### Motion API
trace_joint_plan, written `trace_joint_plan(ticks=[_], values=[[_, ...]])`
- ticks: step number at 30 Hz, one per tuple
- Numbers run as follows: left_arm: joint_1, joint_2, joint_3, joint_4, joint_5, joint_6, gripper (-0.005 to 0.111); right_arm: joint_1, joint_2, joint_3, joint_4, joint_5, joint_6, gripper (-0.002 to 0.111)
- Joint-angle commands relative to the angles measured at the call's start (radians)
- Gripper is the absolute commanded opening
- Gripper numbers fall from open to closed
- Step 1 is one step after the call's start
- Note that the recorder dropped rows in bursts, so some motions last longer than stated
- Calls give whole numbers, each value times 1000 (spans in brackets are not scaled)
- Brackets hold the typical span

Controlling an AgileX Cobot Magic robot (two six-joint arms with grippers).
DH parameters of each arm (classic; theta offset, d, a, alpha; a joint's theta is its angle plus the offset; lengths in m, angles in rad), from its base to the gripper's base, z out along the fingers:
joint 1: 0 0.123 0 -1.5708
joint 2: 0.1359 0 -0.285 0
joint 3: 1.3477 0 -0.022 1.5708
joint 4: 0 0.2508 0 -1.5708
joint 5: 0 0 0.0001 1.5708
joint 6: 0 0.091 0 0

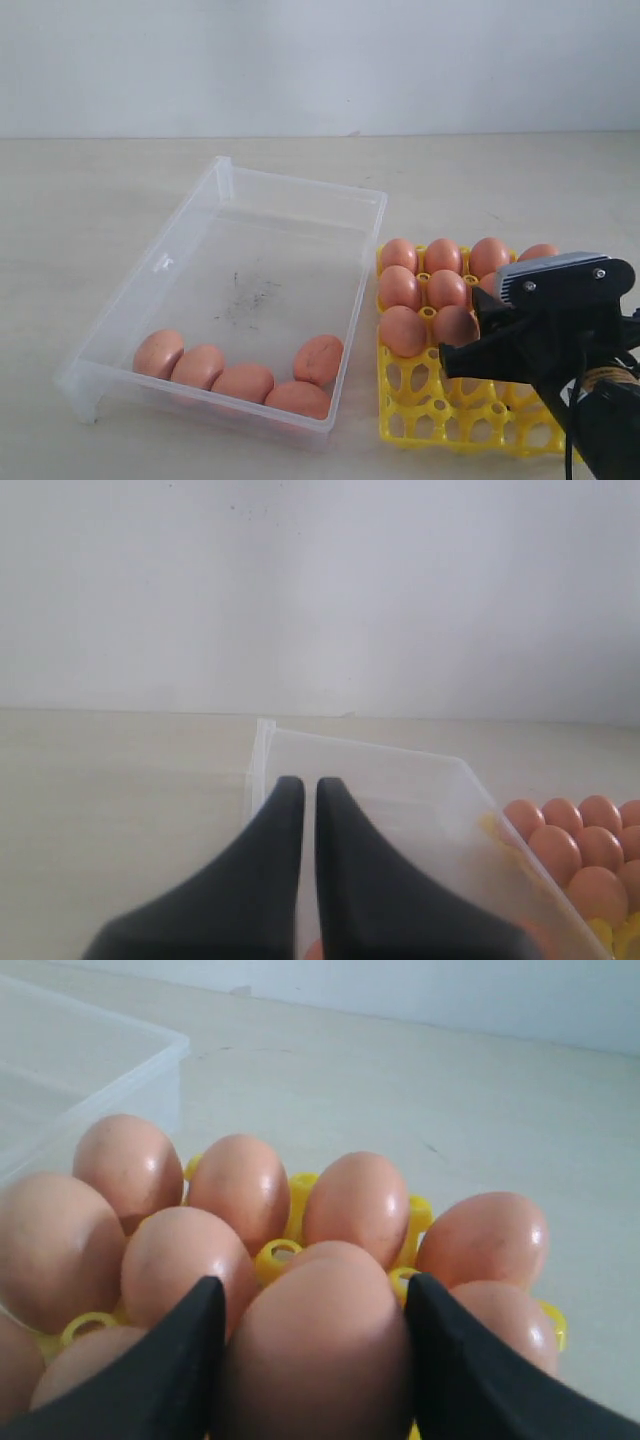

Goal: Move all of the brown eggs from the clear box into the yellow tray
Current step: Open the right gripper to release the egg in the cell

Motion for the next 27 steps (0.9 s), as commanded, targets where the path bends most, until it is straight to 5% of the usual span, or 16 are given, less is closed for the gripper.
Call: trace_joint_plan(ticks=[1,15,23,27], values=[[-8,-3,3,-2,-6,-8,4,-3,-10,-2,15,13,23,0],[-8,-3,3,-2,-6,-8,4,-3,-10,-8,17,47,35,1],[-8,-3,3,-2,-1,-8,4,-3,-10,-8,24,67,35,39],[-8,-3,3,-2,-1,-8,4,-3,-10,-8,24,68,35,45]])
